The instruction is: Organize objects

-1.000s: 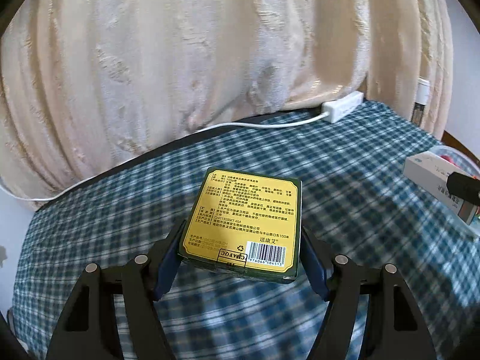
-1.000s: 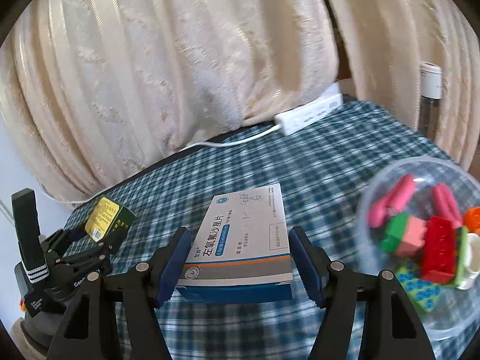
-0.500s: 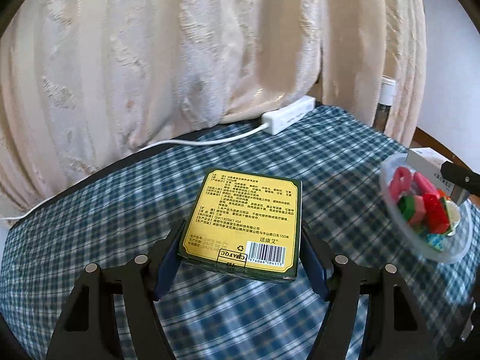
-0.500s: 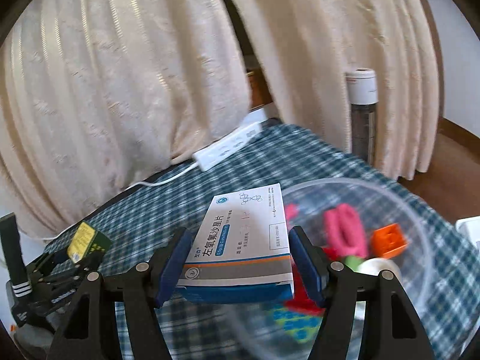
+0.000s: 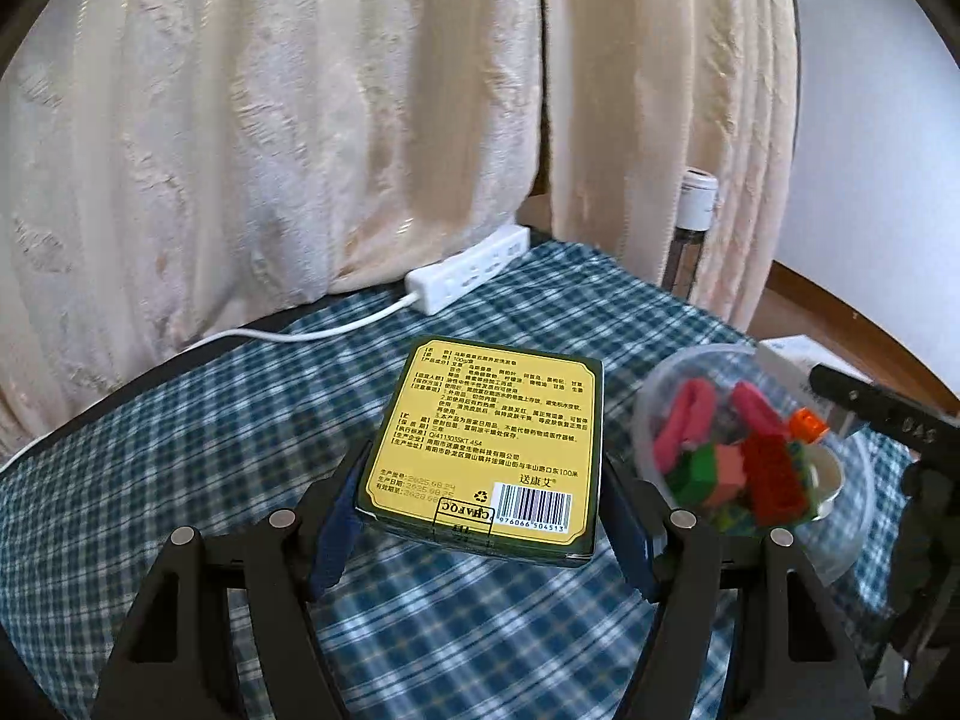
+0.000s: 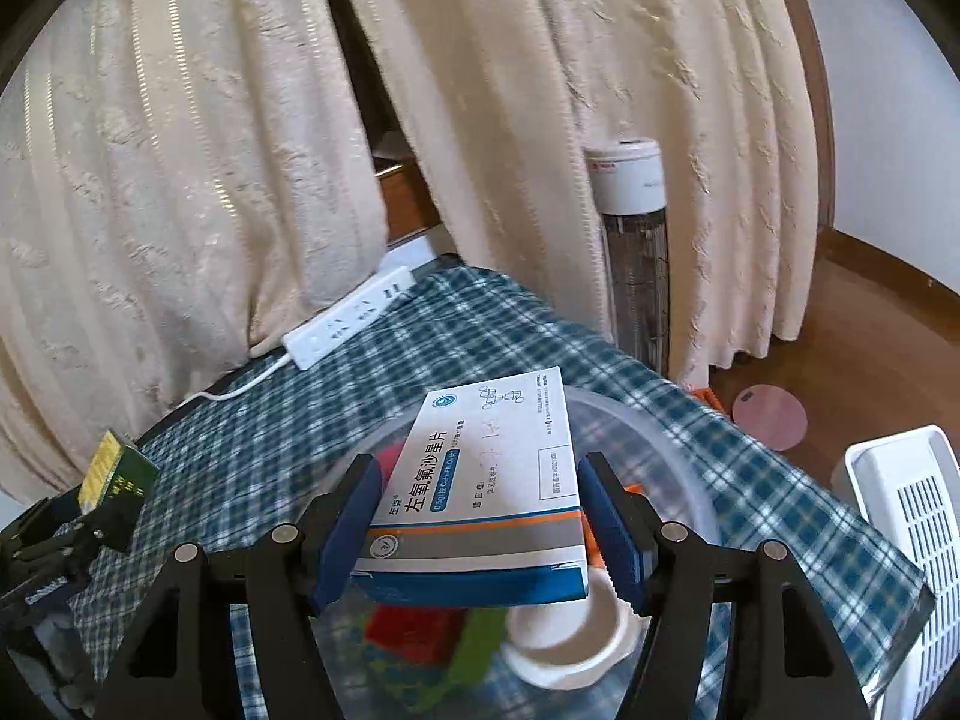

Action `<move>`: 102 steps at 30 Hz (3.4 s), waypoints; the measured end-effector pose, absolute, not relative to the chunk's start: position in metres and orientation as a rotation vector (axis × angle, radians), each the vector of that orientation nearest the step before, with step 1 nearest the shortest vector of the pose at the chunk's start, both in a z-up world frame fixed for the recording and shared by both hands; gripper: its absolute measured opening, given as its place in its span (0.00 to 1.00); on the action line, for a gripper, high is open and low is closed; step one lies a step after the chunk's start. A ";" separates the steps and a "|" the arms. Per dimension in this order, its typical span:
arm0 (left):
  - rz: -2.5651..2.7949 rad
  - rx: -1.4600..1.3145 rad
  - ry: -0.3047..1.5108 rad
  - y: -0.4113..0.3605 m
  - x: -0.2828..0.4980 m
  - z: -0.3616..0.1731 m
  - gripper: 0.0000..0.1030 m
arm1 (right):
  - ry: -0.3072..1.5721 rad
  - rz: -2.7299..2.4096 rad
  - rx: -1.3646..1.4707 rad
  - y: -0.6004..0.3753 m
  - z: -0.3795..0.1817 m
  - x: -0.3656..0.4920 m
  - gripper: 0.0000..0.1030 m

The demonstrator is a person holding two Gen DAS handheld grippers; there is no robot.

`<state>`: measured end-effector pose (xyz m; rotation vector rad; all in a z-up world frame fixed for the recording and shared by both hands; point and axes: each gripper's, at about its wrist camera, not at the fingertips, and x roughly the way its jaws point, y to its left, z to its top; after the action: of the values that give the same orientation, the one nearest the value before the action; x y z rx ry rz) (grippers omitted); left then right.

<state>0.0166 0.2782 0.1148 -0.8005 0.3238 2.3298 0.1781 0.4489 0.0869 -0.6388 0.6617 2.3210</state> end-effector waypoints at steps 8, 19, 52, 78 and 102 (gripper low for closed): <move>2.251 -0.795 0.328 0.319 0.028 0.114 0.70 | 0.706 2.309 -0.653 0.472 0.076 0.189 0.69; 2.142 -0.820 0.327 0.371 0.033 0.110 0.70 | 0.795 2.304 -0.709 0.494 0.056 0.194 0.69; 1.951 -0.975 0.289 0.444 0.031 0.076 0.75 | 0.738 2.286 -0.606 0.479 0.070 0.252 0.73; 2.099 -0.880 0.372 0.372 0.067 0.096 0.92 | 0.572 2.284 -0.721 0.417 0.078 0.246 0.99; 2.217 -0.784 0.405 0.316 0.083 0.116 0.96 | 0.371 2.248 -0.716 0.359 0.104 0.230 1.00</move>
<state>0.0832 0.3160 0.1162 -0.7845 0.4046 2.2166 0.2305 0.3590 0.1036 -0.7163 0.3706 2.2475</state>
